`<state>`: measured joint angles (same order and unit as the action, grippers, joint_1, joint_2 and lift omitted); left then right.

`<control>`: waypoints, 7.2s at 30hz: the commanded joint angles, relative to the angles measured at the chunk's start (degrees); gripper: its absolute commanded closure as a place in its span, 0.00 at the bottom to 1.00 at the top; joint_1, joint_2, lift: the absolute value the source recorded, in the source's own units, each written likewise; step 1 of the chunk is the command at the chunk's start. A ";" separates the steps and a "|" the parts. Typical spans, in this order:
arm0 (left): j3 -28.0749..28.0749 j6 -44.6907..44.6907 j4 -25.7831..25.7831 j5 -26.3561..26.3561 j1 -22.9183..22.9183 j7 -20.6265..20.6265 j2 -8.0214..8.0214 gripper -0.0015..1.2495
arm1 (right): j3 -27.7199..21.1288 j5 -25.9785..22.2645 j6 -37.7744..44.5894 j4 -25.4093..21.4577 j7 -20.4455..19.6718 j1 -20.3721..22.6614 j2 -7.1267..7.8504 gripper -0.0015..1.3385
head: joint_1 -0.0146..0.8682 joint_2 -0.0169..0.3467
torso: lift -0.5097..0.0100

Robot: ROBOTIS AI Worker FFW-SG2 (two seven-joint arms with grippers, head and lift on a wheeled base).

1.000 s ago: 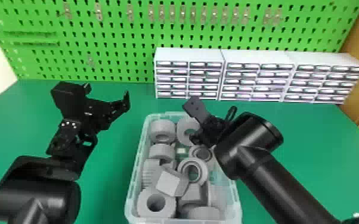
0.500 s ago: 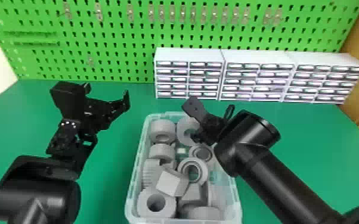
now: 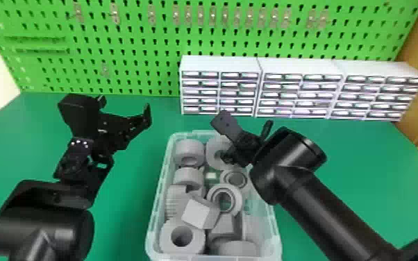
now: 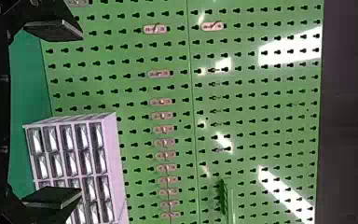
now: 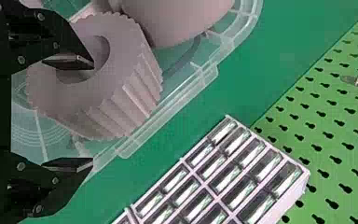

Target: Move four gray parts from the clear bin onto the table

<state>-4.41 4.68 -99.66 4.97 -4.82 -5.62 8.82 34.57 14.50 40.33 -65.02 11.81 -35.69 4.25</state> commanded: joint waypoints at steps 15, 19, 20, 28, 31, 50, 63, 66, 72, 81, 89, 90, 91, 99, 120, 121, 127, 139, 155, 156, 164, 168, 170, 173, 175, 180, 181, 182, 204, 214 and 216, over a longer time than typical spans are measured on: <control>-0.60 0.07 0.00 0.65 0.07 0.00 0.67 0.09 | 0.49 0.17 -0.86 1.04 -1.35 0.62 -0.03 0.39 | 0.78 0.14 | 0.89; -0.60 0.07 0.00 0.65 0.16 0.00 0.67 0.09 | 0.49 0.44 -0.86 1.04 -1.35 0.88 -0.03 0.39 | 0.78 0.14 | 0.89; -0.51 0.07 0.00 0.65 0.25 0.00 0.67 0.09 | 0.49 0.52 -0.86 1.04 -1.35 0.88 -0.03 0.39 | 0.78 0.14 | 0.89; -0.42 -0.02 0.00 0.83 0.60 0.00 0.67 0.09 | 0.49 1.32 -0.77 1.04 -1.35 1.24 0.06 0.39 | 0.78 0.14 | 0.89; -0.25 -0.11 0.00 0.92 0.68 0.00 0.67 0.09 | 0.49 1.40 -0.77 1.04 -1.35 1.41 0.06 0.39 | 0.78 0.14 | 0.89; 0.28 -0.55 0.00 1.53 1.48 0.00 0.67 0.09 | 2.60 1.58 -0.07 0.69 -3.28 1.59 0.50 0.71 | 0.78 0.14 | 0.89; 0.19 -0.55 0.00 1.71 1.48 0.00 0.67 0.09 | 2.60 3.07 1.60 -5.11 -3.37 2.29 1.29 0.71 | 0.78 0.14 | 0.89; 0.19 -0.55 0.00 1.80 1.56 0.00 0.67 0.09 | 2.60 3.51 3.27 -8.45 -3.37 2.82 1.73 0.71 | 0.78 0.14 | 0.89; 0.10 -0.55 0.00 1.97 1.74 0.00 0.67 0.09 | 2.34 4.13 7.14 -14.87 -3.37 4.84 2.70 0.71 | 0.78 0.14 | 0.89; -0.25 -0.55 0.00 2.41 2.00 0.00 0.67 0.09 | 2.16 4.74 11.27 -23.92 -3.37 8.53 3.93 0.71 | 0.78 0.14 | 0.89; -0.78 -0.55 0.00 2.50 2.00 0.00 0.67 0.09 | 0.23 6.50 14.43 -30.60 -3.37 10.64 4.72 0.71 | 0.78 0.14 | 0.89; -0.78 -0.55 0.00 2.50 2.00 0.00 0.67 0.09 | -0.38 6.76 15.22 -31.83 -3.37 11.08 4.89 0.71 | 0.78 0.14 | 0.89; -0.78 -0.55 0.00 2.50 2.00 0.00 0.67 0.09 | -0.82 7.03 15.75 -32.71 -3.28 11.43 4.98 0.71 | 0.78 0.14 | 0.89; -0.69 -0.55 0.00 2.68 2.00 0.00 0.67 0.09 | -6.10 9.49 19.44 -40.18 -3.37 14.95 5.95 0.71 | 0.78 0.14 | 0.89; -1.13 -0.55 -0.09 2.85 1.74 0.00 0.67 0.09 | -29.83 7.29 24.36 -47.39 -3.55 25.14 2.96 0.71 | 0.78 0.14 | 0.89; -1.22 -0.55 0.00 2.85 1.74 0.00 0.67 0.09 | -31.23 6.15 24.36 -47.39 -4.25 25.49 2.78 0.71 | 0.78 0.14 | 0.89; -1.30 -0.46 0.00 2.94 1.74 -0.09 0.67 0.09 | -38.18 2.72 25.42 -47.65 -7.15 27.25 1.11 0.71 | 0.78 0.14 | 0.89; -1.74 -0.46 0.00 2.94 1.65 -0.09 0.67 0.09 | -46.97 -5.89 28.05 -47.83 -16.38 28.75 -1.00 0.73 | 0.78 0.14 | 0.89; -2.53 -0.11 0.00 2.94 1.48 -0.53 0.58 0.09 | -50.04 -12.92 28.14 -43.96 -21.91 30.06 -2.93 0.73 | 0.78 0.14 | 0.89; -2.62 -0.02 0.00 2.94 1.48 -0.53 0.58 0.09 | -50.48 -13.45 28.14 -43.70 -22.35 30.15 -3.11 0.73 | 0.78 0.14 | 0.89; -2.80 0.24 0.00 2.94 1.48 -0.79 0.58 0.09 | -53.21 -16.26 26.91 -42.55 -25.69 31.03 -3.90 0.73 | 0.78 0.14 | 0.89; -2.80 0.24 0.00 2.94 1.48 -0.97 0.58 0.09 | -54.17 -17.32 25.33 -41.32 -25.78 31.56 -4.30 0.73 | 0.78 0.14 | 0.89; -2.80 0.24 0.00 2.94 1.39 -0.97 0.58 0.09 | -54.17 -17.32 25.24 -40.97 -25.87 31.56 -4.30 0.73 | 0.78 0.14 | 0.89; -2.89 0.33 0.00 2.94 1.39 -1.06 0.58 0.09 | -54.17 -17.32 24.63 -40.53 -25.87 31.73 -4.30 0.73 | 0.78 0.14 | 0.89; -2.89 0.33 0.00 2.94 1.30 -1.06 0.58 0.09 | -54.44 -17.49 23.66 -40.36 -25.87 32.00 -4.30 0.73 | 0.78 0.14 | 0.89; -2.97 0.42 0.00 2.94 1.30 -1.15 0.58 0.09 | -54.79 -17.58 23.13 -40.36 -25.87 32.08 -4.30 0.73 | 0.78 0.14 | 0.89; -2.97 0.42 0.00 2.94 1.30 -1.15 0.58 0.09 | -54.79 -17.58 23.13 -40.36 -25.87 32.08 -4.30 0.73 | 0.78 0.14 | 0.89; -3.06 0.42 0.00 2.94 1.30 -1.15 0.58 0.09 | -54.79 -17.67 23.13 -40.36 -25.87 32.08 -4.30 0.73 | 0.78 0.14 | 0.89; -3.15 0.94 0.00 2.85 1.30 -1.76 0.58 0.09 | -56.46 -30.33 15.57 -35.70 -25.87 33.23 -4.30 0.73 | 0.78 0.14 | 0.89; -3.15 1.65 0.00 2.68 1.30 -2.64 0.58 0.09 | -57.51 -39.99 14.43 -36.05 -27.89 32.44 -4.30 0.73 | 0.78 0.14 | 0.89; -3.32 1.91 0.00 2.41 1.12 -2.99 0.58 0.09 | -56.90 -42.72 14.96 -37.63 -31.14 32.44 -4.30 0.73 | 0.78 0.14 | 0.89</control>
<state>-7.53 6.11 -99.67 7.73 -3.52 -8.23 9.40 -22.76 -22.78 54.44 -100.54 -15.80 -2.95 0.09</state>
